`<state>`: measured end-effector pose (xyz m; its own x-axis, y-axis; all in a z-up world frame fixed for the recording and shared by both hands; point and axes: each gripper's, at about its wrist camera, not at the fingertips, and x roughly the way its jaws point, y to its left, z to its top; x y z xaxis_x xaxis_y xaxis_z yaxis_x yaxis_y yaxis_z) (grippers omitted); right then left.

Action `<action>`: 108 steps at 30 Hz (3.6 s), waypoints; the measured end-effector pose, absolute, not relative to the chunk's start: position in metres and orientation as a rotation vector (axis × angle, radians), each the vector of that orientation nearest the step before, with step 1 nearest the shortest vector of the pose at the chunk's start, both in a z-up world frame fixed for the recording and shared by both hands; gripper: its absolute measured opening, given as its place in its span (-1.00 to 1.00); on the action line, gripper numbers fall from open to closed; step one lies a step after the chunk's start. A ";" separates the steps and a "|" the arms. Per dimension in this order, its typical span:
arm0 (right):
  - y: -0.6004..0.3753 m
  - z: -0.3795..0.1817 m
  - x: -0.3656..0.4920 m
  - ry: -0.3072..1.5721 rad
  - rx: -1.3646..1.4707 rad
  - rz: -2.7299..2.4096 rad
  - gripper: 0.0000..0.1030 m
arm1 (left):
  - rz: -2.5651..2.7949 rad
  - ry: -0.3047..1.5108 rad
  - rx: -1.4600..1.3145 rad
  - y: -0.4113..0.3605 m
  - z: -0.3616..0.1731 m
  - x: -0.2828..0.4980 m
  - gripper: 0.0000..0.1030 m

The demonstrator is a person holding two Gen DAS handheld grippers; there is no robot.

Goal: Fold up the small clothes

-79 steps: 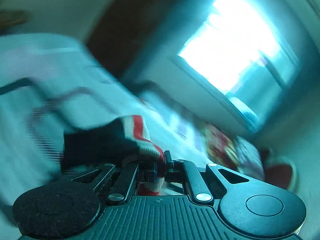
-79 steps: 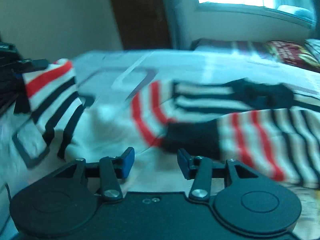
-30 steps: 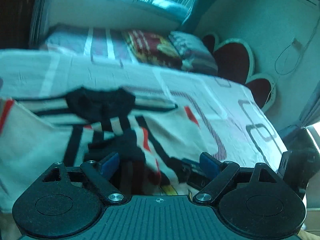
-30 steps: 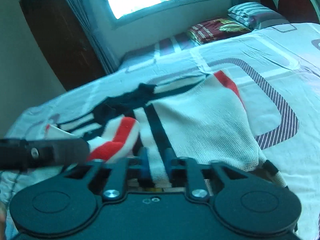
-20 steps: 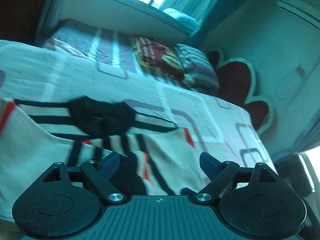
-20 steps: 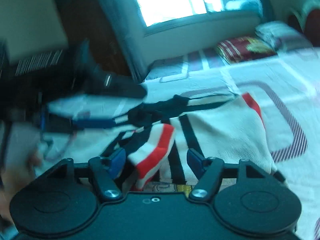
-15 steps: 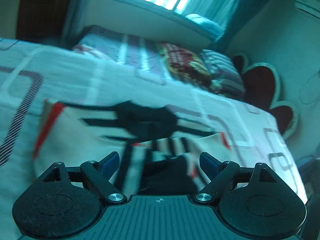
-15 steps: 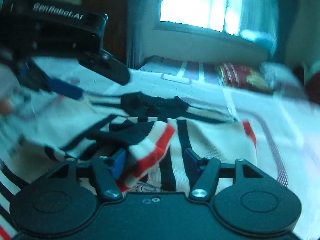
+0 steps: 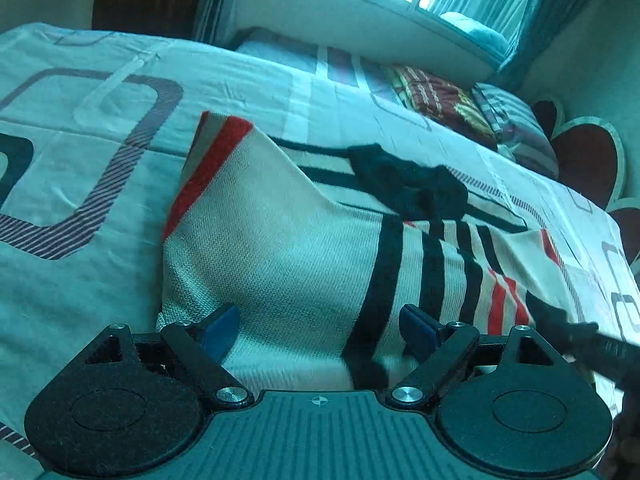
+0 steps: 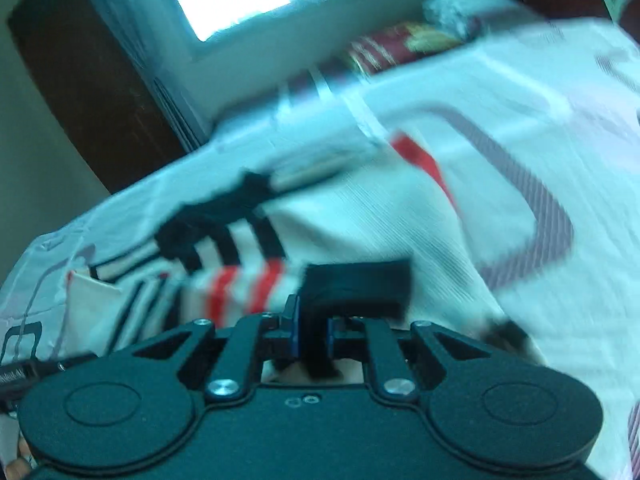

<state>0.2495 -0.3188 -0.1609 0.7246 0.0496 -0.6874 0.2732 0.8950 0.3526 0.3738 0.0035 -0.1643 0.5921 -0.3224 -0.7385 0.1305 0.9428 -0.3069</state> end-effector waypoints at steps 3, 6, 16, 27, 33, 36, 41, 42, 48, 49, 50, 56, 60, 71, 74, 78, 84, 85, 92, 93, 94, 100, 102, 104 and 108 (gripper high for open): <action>-0.321 -0.157 0.248 0.739 0.454 -0.116 -0.49 | -0.207 0.850 -0.216 0.010 -0.155 0.370 0.68; -0.328 -0.153 0.246 0.722 0.441 -0.139 -0.47 | -0.143 0.812 -0.179 0.020 -0.150 0.376 0.68; -0.318 -0.131 0.254 0.610 0.303 -0.078 -0.85 | -0.074 0.831 -0.187 0.033 -0.164 0.415 0.68; -0.345 -0.161 0.265 0.745 0.397 -0.091 -0.58 | -0.119 0.853 -0.237 0.043 -0.182 0.469 0.67; -0.334 -0.155 0.268 0.688 0.347 -0.091 -0.85 | -0.105 0.814 -0.250 0.042 -0.179 0.476 -0.62; -0.329 -0.154 0.271 0.675 0.228 -0.145 -0.86 | -0.058 0.800 -0.233 0.045 -0.184 0.480 -0.72; -0.332 -0.169 0.275 0.740 0.235 -0.163 -0.83 | -0.032 0.785 -0.203 0.042 -0.184 0.483 -0.71; -0.334 -0.166 0.274 0.738 0.256 -0.159 -0.80 | -0.025 0.777 -0.205 0.041 -0.179 0.480 -0.70; -0.330 -0.135 0.253 0.640 0.232 -0.174 -0.46 | -0.050 0.647 -0.089 0.033 -0.139 0.414 0.73; -0.326 -0.133 0.253 0.636 0.222 -0.148 -0.46 | -0.075 0.634 -0.062 0.029 -0.135 0.400 0.73; -0.323 -0.132 0.255 0.639 0.219 -0.121 -0.46 | -0.108 0.646 -0.045 0.024 -0.134 0.390 0.73; -0.287 -0.149 0.270 0.713 0.130 -0.016 -0.51 | -0.148 0.763 0.005 0.003 -0.171 0.355 0.73; -0.295 -0.173 0.272 0.727 0.008 -0.065 -0.55 | -0.107 0.759 -0.030 0.018 -0.197 0.350 1.00; -0.294 -0.145 0.257 0.688 0.070 -0.037 -0.45 | -0.132 0.716 -0.012 0.008 -0.159 0.330 0.99; -0.286 -0.157 0.258 0.733 0.021 -0.014 -0.41 | -0.114 0.776 0.042 -0.002 -0.180 0.330 1.00; -0.297 -0.170 0.262 0.755 0.043 -0.027 -0.41 | -0.103 0.799 -0.038 0.007 -0.193 0.335 1.00; -0.290 -0.152 0.247 0.736 0.060 0.002 -0.38 | -0.114 0.770 -0.028 -0.004 -0.168 0.314 1.00; -0.286 -0.150 0.243 0.732 0.068 0.020 -0.35 | -0.129 0.760 -0.018 -0.009 -0.164 0.307 1.00; -0.250 -0.151 0.222 0.778 0.066 0.154 -0.38 | -0.166 0.747 0.032 -0.037 -0.162 0.281 1.00; -0.245 -0.157 0.221 0.802 0.039 0.166 -0.38 | -0.157 0.754 0.067 -0.040 -0.167 0.278 1.00; -0.242 -0.164 0.220 0.827 0.008 0.166 -0.38 | -0.139 0.759 0.108 -0.040 -0.173 0.277 1.00; -0.258 -0.171 0.202 0.806 -0.093 0.103 -0.38 | 0.008 0.794 0.080 0.014 -0.186 0.272 1.00; -0.276 -0.173 0.193 0.806 -0.069 0.071 -0.36 | 0.046 0.800 0.075 0.024 -0.186 0.267 1.00; -0.288 -0.173 0.187 0.813 -0.043 0.059 -0.35 | 0.063 0.807 0.059 0.026 -0.183 0.259 1.00; -0.290 -0.160 0.175 0.806 0.005 0.093 -0.31 | -0.006 0.789 0.019 0.008 -0.168 0.230 1.00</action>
